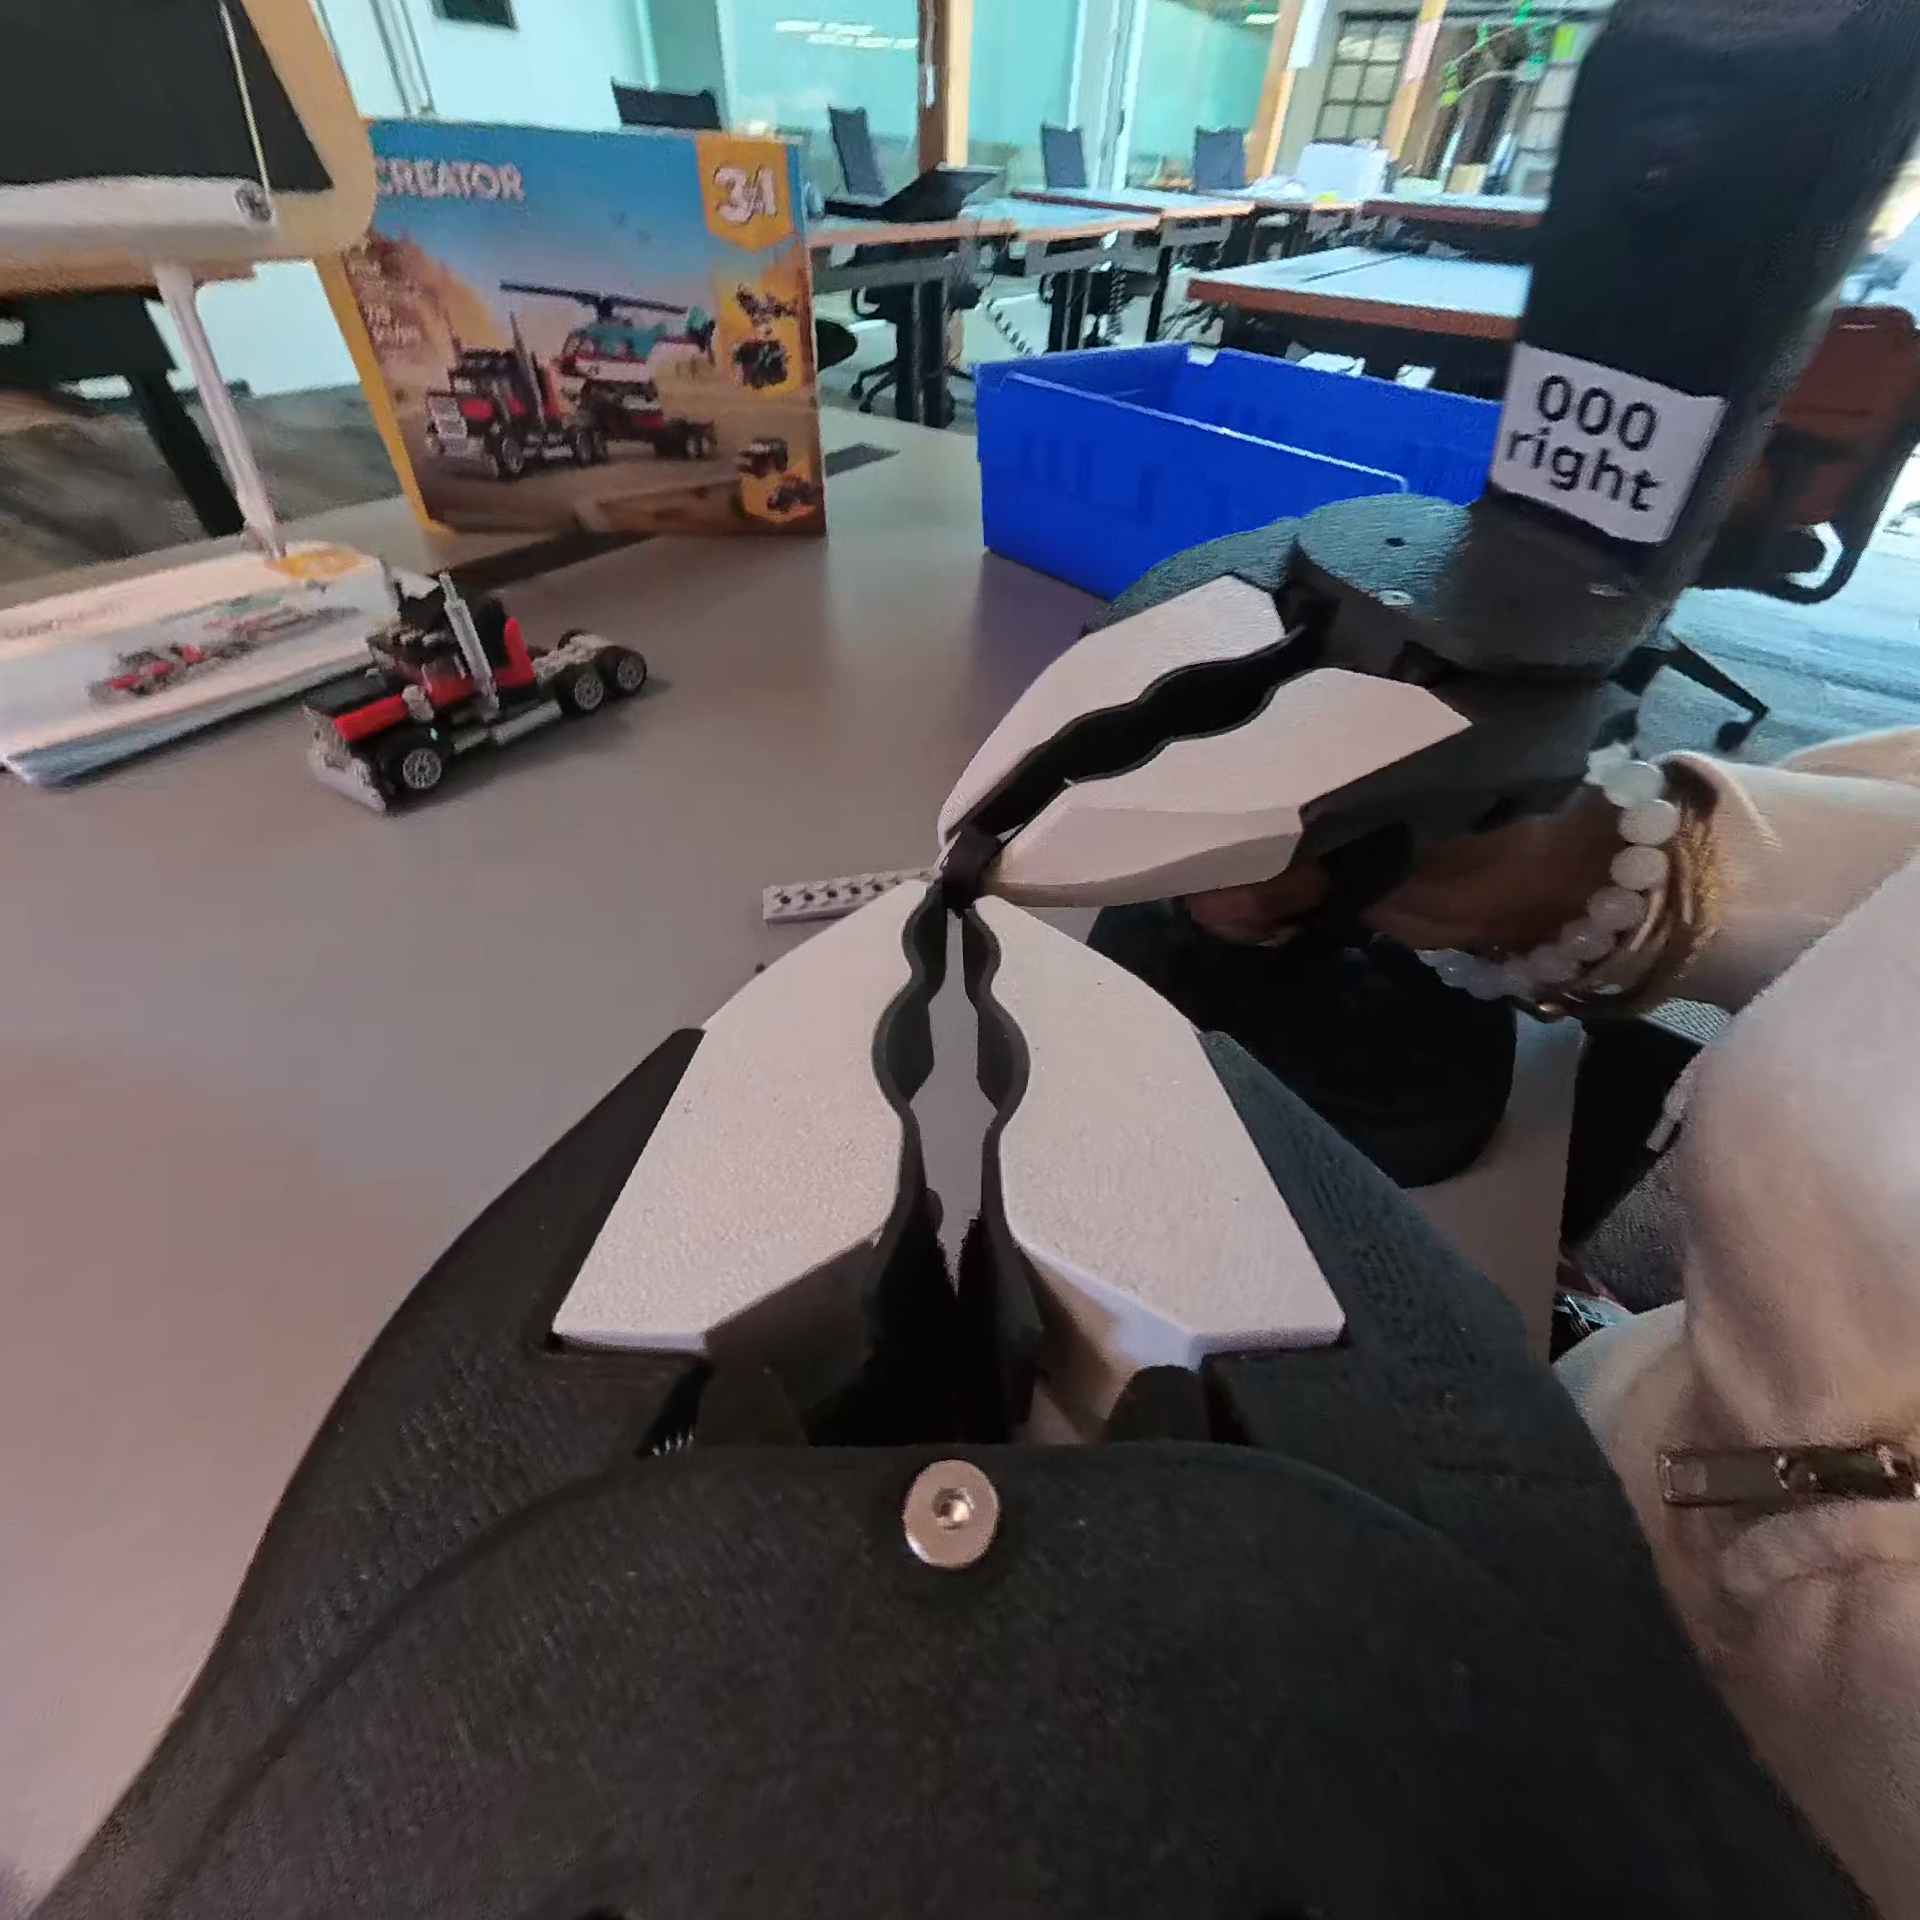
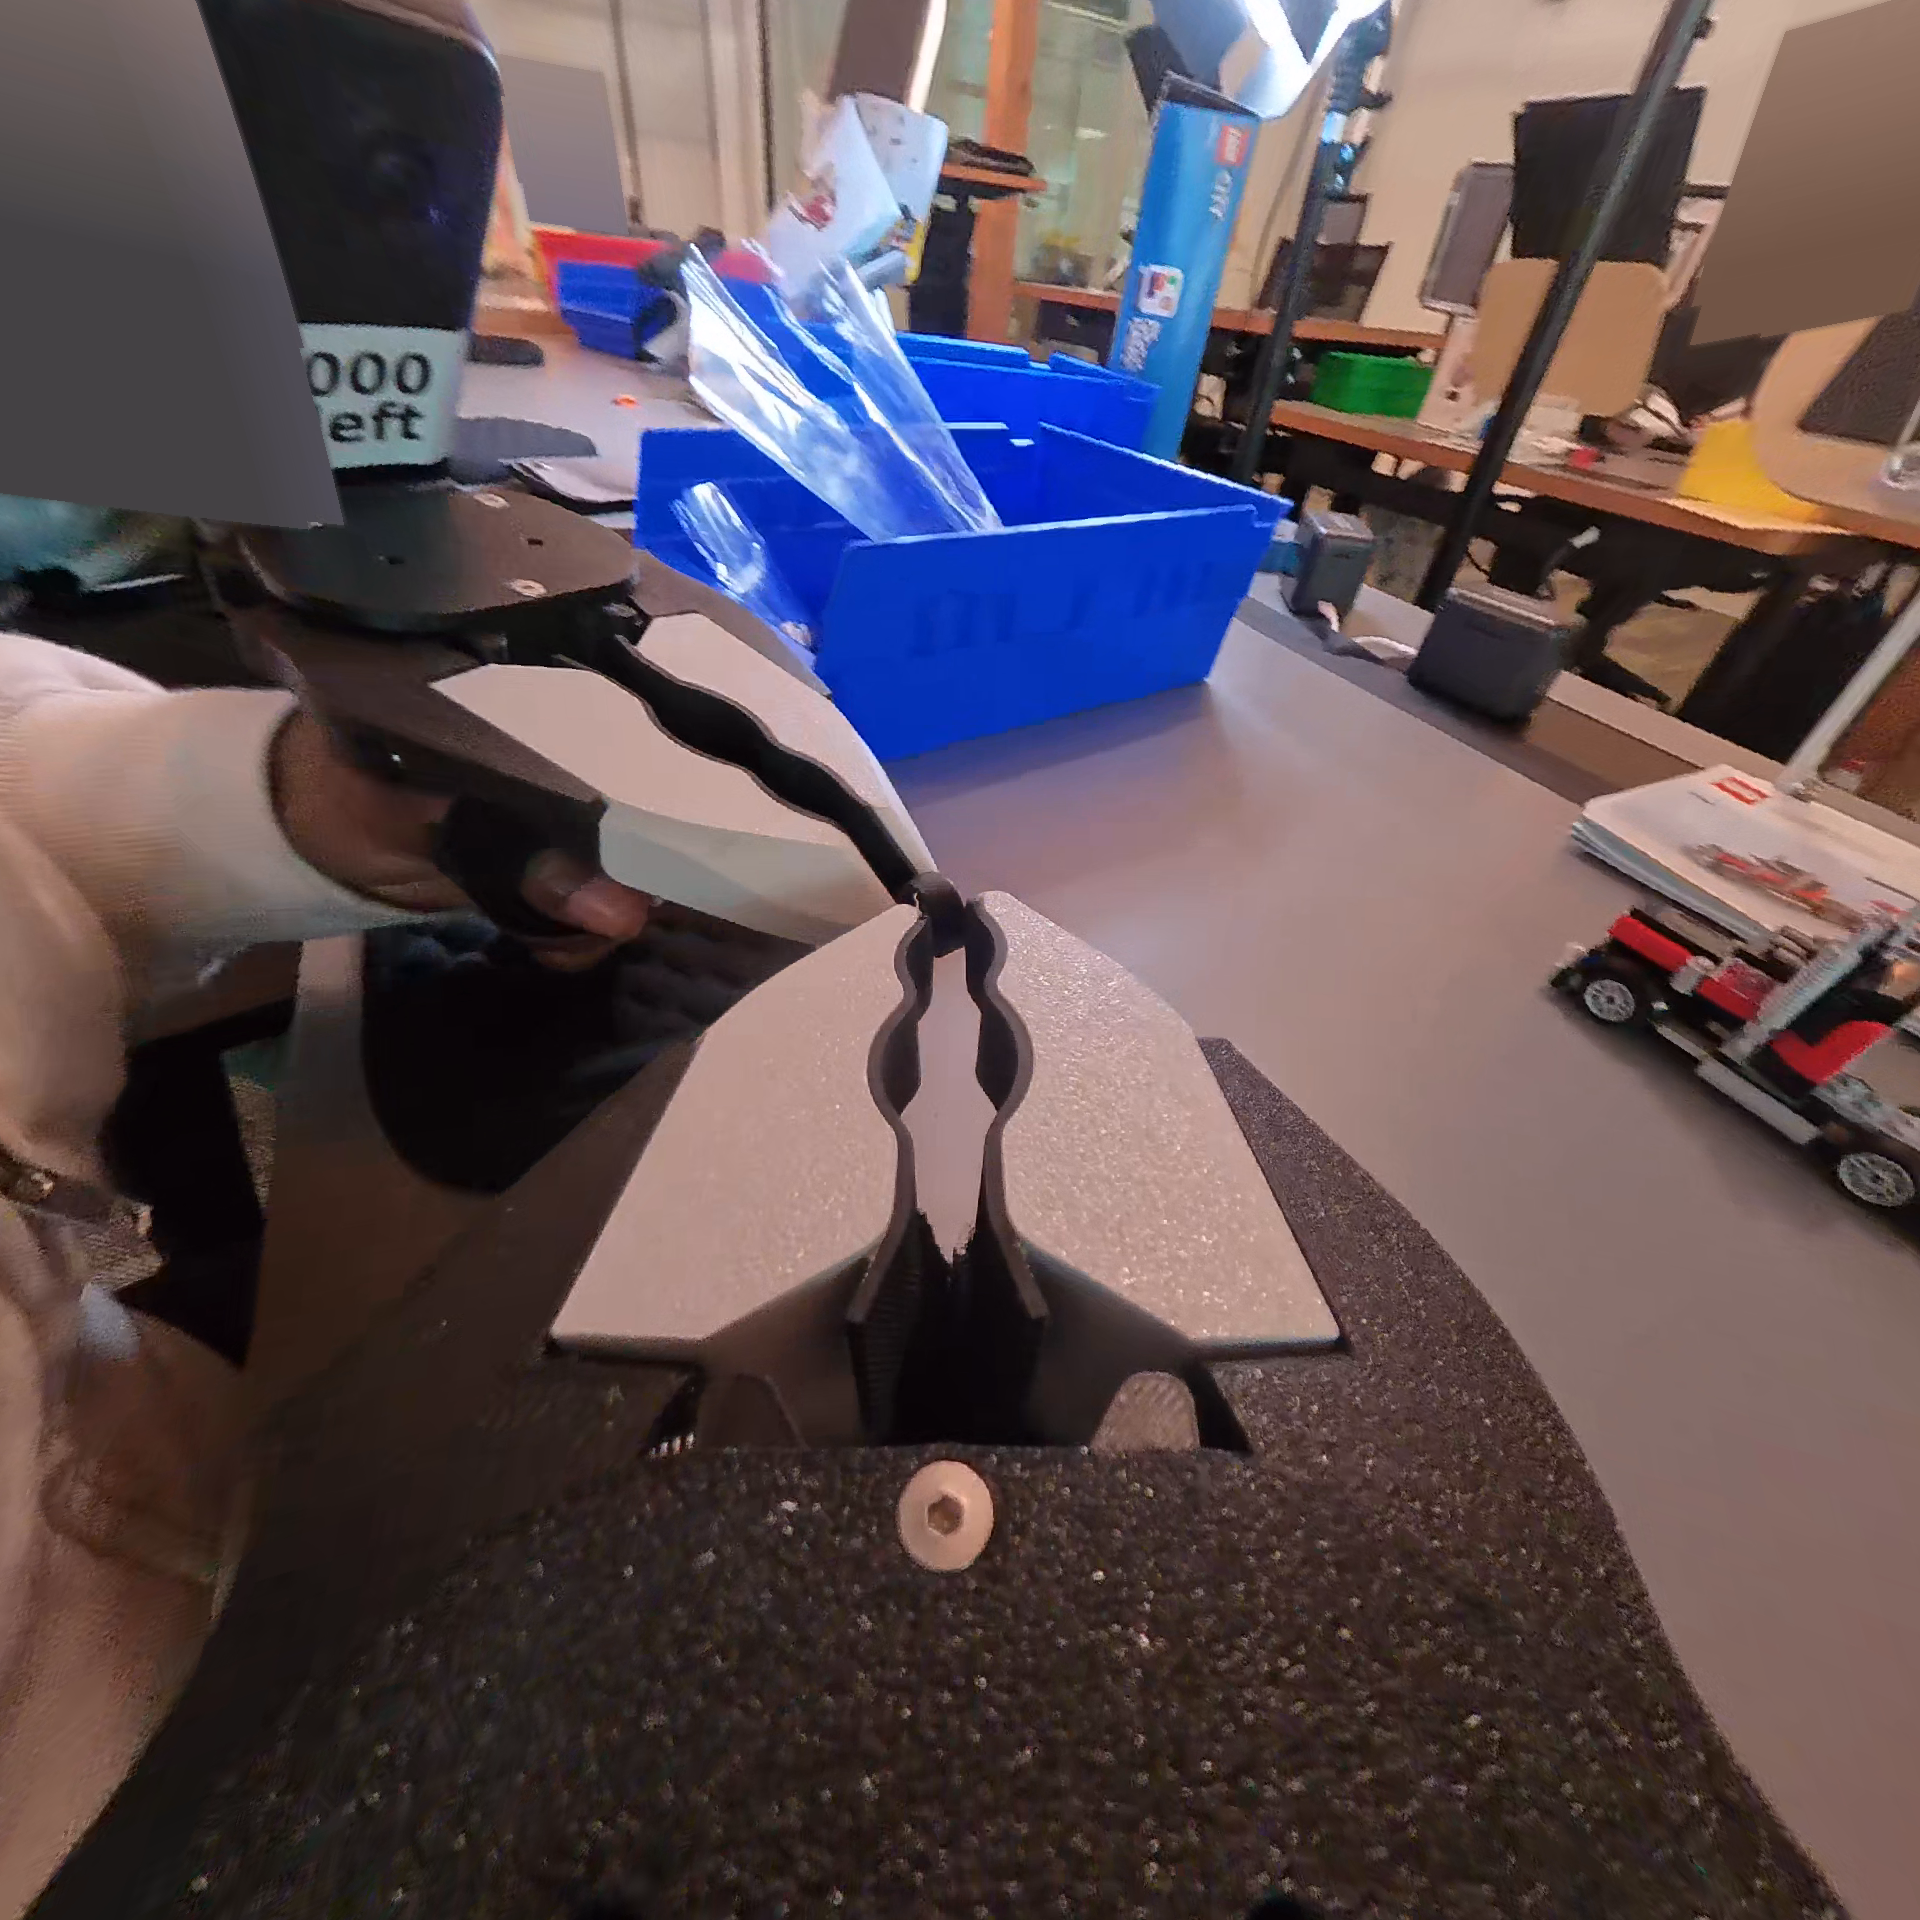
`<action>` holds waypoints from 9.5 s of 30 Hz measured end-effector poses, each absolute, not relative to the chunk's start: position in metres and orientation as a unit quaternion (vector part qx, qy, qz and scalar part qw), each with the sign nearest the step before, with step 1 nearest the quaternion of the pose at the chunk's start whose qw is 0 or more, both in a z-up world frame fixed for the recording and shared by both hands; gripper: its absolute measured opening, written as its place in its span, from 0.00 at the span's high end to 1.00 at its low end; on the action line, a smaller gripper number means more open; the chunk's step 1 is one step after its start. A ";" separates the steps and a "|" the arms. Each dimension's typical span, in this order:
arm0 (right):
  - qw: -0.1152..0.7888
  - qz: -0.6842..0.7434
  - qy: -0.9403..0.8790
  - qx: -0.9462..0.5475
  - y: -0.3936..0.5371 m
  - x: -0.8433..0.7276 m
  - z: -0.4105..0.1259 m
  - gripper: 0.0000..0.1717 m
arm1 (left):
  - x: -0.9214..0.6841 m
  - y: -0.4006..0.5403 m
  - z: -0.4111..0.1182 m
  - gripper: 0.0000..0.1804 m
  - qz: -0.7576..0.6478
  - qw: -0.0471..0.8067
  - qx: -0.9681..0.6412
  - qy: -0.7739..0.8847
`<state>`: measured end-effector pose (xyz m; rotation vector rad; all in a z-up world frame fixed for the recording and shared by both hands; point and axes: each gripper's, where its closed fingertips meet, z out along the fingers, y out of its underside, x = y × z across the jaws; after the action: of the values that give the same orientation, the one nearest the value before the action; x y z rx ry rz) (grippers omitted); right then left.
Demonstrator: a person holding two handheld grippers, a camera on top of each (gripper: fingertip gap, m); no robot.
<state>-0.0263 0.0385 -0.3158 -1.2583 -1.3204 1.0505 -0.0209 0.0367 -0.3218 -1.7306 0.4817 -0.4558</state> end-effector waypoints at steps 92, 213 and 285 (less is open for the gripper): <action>0.363 0.345 -0.597 -0.627 0.083 -0.020 -0.371 0.90 | -0.157 0.011 -0.279 0.96 -0.063 0.609 -0.780 0.130; 0.566 0.297 -0.473 -0.606 0.129 0.013 -0.335 0.93 | -0.250 0.117 -0.271 0.96 0.058 0.016 -0.831 0.553; 0.158 0.088 -0.562 -0.807 0.188 -0.140 -0.338 0.41 | -0.306 0.024 -0.156 0.37 -0.222 0.459 -0.846 0.153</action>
<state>-0.1403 0.1878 -0.3380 -2.3082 -1.6068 0.2516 -0.3060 0.0236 -0.1558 -2.0832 0.3776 -0.5470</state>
